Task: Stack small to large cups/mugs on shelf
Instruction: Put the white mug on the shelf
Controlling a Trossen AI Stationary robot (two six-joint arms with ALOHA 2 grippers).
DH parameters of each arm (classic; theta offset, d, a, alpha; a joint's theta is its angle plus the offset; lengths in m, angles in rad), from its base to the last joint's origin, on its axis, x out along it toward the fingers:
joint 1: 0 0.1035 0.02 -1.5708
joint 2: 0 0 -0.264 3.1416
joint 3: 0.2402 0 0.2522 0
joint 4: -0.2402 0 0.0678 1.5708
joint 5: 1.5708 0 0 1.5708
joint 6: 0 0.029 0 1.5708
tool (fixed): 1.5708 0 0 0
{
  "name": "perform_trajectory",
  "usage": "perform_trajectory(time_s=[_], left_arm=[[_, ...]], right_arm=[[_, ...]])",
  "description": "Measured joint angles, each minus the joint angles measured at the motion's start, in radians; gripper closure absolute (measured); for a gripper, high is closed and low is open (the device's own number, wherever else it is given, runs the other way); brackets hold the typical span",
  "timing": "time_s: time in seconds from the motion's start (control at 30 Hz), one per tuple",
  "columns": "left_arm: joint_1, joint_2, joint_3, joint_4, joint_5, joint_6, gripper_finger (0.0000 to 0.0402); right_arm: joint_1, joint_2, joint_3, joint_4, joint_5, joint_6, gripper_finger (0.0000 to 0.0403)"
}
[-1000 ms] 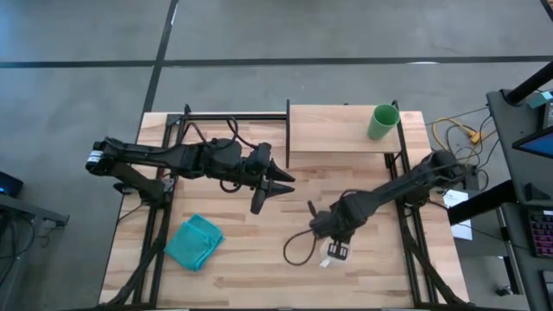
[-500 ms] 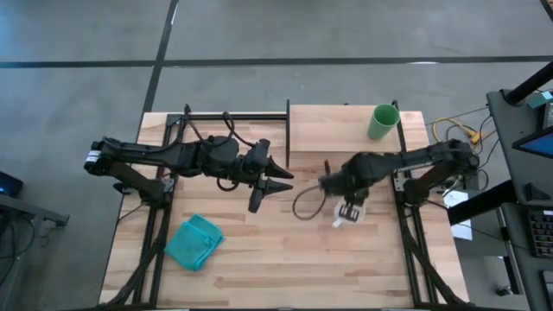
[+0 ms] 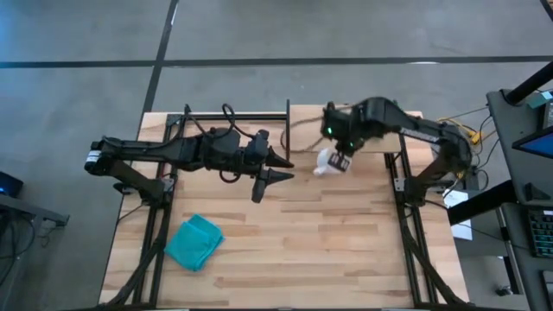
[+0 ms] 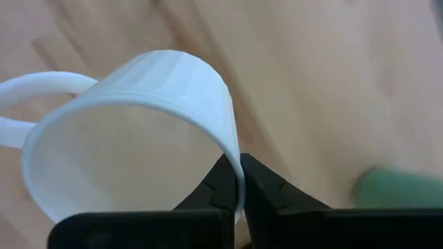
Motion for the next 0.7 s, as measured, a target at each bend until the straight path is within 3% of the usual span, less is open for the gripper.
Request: perform_trajectory(time_s=[0.33, 0.5, 0.7], left_arm=[[0.003, -0.002, -0.001, -0.029, 0.000, -0.003, 0.0281], [0.003, -0.006, -0.001, -0.057, 0.000, -0.006, 0.0281], [0.006, -0.010, -0.001, -0.071, 0.000, -0.004, 0.0281]], right_arm=[[-0.228, 0.145, 0.169, -0.001, 0.017, -0.247, 0.0394], [-0.319, 0.145, 0.225, 0.001, 0.016, -0.264, 0.0394], [-0.375, 0.116, 0.201, -0.001, 0.005, -0.296, 0.0394]])
